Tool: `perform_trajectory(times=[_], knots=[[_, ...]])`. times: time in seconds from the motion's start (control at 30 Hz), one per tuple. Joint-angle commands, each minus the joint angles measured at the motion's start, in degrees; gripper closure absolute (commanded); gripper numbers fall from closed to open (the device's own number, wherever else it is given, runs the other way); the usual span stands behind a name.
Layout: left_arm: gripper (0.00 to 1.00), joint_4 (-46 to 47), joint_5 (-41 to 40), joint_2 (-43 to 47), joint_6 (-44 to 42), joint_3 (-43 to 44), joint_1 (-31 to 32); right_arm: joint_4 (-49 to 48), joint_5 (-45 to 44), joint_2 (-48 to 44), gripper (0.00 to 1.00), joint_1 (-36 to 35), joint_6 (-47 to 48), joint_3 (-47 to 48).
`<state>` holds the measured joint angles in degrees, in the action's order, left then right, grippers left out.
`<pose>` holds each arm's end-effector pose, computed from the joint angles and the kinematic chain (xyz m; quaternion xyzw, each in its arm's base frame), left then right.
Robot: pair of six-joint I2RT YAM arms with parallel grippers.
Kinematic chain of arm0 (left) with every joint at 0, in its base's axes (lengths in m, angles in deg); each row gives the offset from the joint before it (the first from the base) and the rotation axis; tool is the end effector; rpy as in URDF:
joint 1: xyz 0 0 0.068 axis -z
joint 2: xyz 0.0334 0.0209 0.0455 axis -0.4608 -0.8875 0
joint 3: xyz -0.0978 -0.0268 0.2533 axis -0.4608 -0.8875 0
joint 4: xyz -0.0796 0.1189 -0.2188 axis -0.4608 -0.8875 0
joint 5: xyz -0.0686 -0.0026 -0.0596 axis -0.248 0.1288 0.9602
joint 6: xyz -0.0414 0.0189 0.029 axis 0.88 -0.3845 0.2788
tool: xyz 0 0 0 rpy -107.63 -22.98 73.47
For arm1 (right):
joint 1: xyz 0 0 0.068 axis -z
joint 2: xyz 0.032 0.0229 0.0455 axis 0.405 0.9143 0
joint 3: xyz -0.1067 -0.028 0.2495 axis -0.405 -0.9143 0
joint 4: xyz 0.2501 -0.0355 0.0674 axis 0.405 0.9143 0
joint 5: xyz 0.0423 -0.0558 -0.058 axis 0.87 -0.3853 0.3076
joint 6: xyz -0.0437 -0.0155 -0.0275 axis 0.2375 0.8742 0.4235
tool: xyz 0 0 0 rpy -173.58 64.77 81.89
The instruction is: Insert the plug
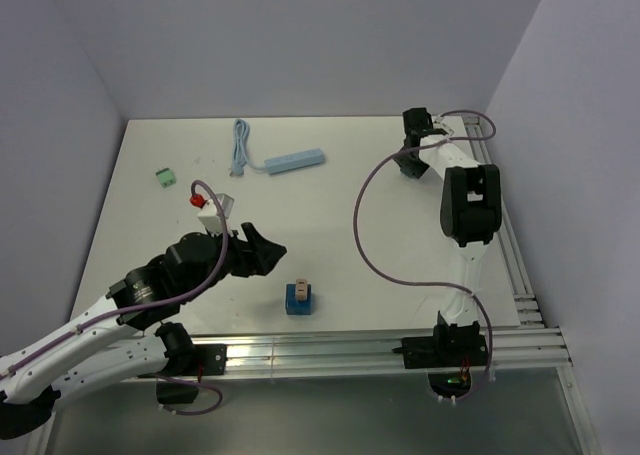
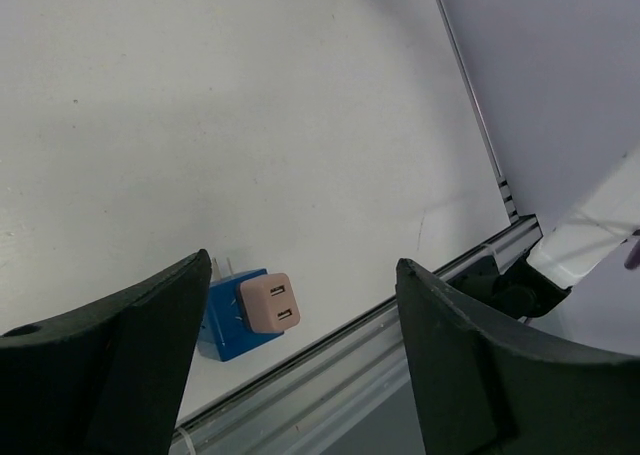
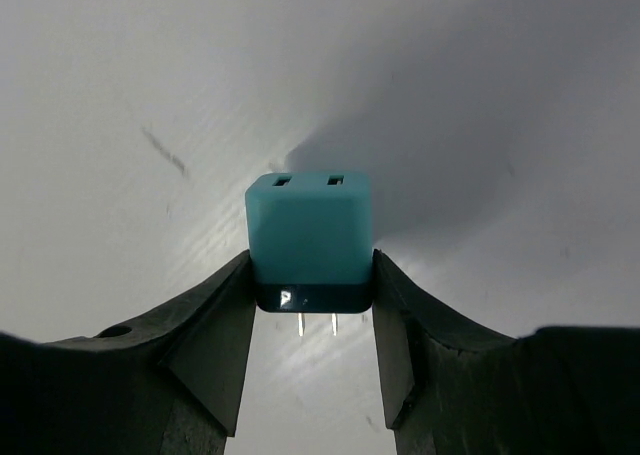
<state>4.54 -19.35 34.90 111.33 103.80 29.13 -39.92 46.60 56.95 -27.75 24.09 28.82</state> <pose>0.0929 -0.1233 0.3223 -0.0051 0.8178 -0.3718 0.4392 0.4813 0.0221 0.1728 0.3562 0.8880 -0.0300 0.2893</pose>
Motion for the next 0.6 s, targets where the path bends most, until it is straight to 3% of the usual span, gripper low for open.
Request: perform_trajectory(times=[0.0,0.13,0.2,0.37,0.57], knots=[[0.22,-0.19,0.28,0.93,0.98,3.36,0.11,-13.13,5.24,-10.72,1.0,-1.68,-4.05,-8.39],[0.26,-2.29,-1.04,1.63,2.64,4.06,0.11,-28.56,9.49,-21.35,1.0,-3.43,-8.54,-27.07],[0.25,-4.05,-1.92,2.42,3.7,4.24,0.02,-32.29,11.16,-27.24,1.0,-5.8,-10.73,-32.04],[0.1,-3.97,-1.57,5.23,7.22,2.75,0.02,-44.86,18.9,-37.95,1.0,-11.25,-15.48,-47.07],[0.07,-3.79,0.19,4.8,9.15,1.87,0.02,-51.73,18.83,-50.96,1.0,-21.71,-17.77,-58.86]])
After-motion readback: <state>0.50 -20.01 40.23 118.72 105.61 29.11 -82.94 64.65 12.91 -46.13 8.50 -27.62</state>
